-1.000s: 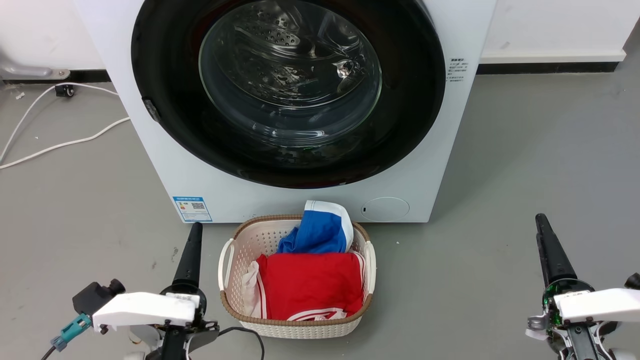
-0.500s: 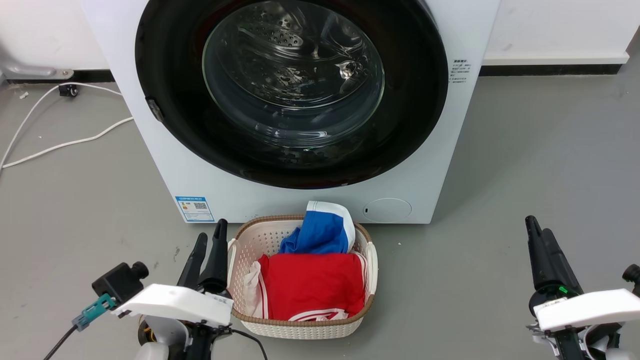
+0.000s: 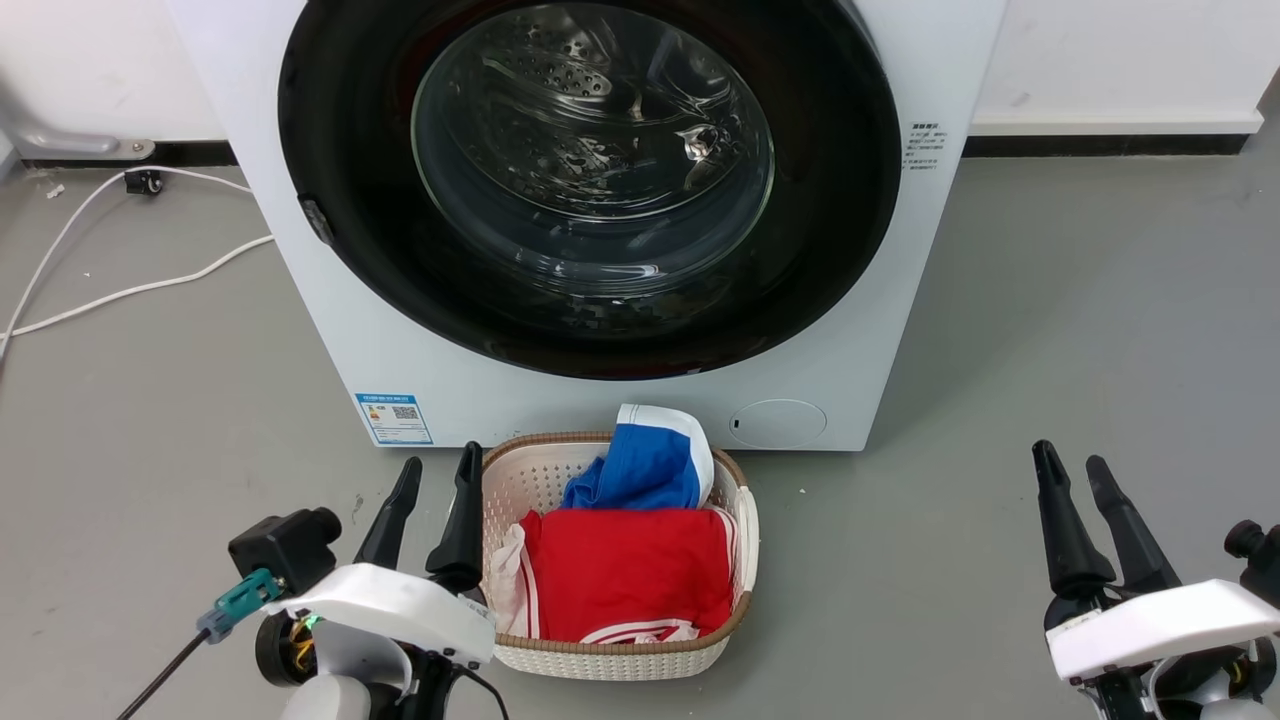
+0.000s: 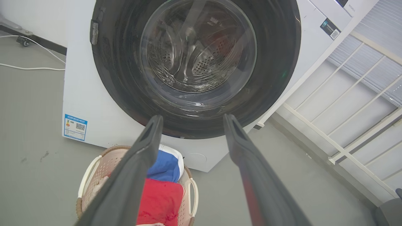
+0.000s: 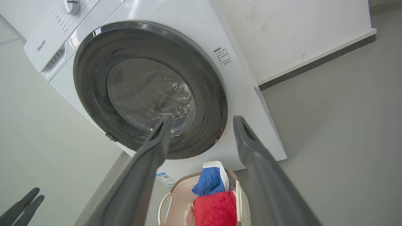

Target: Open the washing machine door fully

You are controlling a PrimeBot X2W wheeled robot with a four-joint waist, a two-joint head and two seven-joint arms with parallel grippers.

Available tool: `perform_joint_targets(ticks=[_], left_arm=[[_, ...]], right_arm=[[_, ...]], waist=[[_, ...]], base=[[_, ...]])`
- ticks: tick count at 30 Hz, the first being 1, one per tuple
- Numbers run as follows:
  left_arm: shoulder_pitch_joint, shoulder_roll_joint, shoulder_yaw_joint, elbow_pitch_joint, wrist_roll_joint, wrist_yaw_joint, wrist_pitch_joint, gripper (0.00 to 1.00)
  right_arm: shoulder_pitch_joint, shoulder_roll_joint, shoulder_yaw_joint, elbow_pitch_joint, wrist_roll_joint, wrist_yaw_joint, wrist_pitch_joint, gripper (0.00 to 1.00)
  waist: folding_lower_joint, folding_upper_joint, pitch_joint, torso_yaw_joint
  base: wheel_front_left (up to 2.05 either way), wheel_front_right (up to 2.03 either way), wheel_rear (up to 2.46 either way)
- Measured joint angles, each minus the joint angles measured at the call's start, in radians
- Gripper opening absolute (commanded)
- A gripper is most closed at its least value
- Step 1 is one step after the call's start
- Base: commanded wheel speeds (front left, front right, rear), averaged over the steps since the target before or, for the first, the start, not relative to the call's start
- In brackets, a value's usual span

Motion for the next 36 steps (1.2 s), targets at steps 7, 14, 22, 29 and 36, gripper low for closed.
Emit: perform_joint_targets(ticks=[7, 14, 22, 29, 36], left_arm=[[-0.006, 0.015, -0.030, 0.007, 0.086, 0.024, -0.018, 1.00], [-0.011, 0.034, -0.065, 0.016, 0.179, 0.048, -0.044, 1.00], [-0.019, 0.046, -0.090, 0.027, 0.252, 0.065, -0.062, 1.00], [-0.019, 0.054, -0.099, 0.040, 0.312, 0.078, -0.080, 1.00], [-0.019, 0.054, -0.099, 0.052, 0.355, 0.086, -0.096, 1.00]], right_arm=[[0.008, -0.001, 0.002, -0.017, -0.100, 0.000, 0.006, 1.00], [0.019, 0.000, 0.000, -0.035, -0.212, 0.000, 0.008, 1.00], [0.023, 0.003, -0.012, -0.042, -0.297, 0.000, 0.018, 1.00], [0.034, 0.010, -0.028, -0.055, -0.380, 0.000, 0.035, 1.00], [0.044, 0.015, -0.033, -0.068, -0.444, 0.000, 0.043, 1.00]], waist=[[0.0000, 0.0000, -0.001, 0.001], [0.0000, 0.0000, -0.003, 0.005], [0.0000, 0.0000, -0.005, 0.008], [0.0000, 0.0000, -0.008, 0.013], [0.0000, 0.0000, -0.010, 0.019]], base=[[0.00, 0.00, 0.00], [0.00, 0.00, 0.00], [0.00, 0.00, 0.00], [0.00, 0.00, 0.00], [0.00, 0.00, 0.00]])
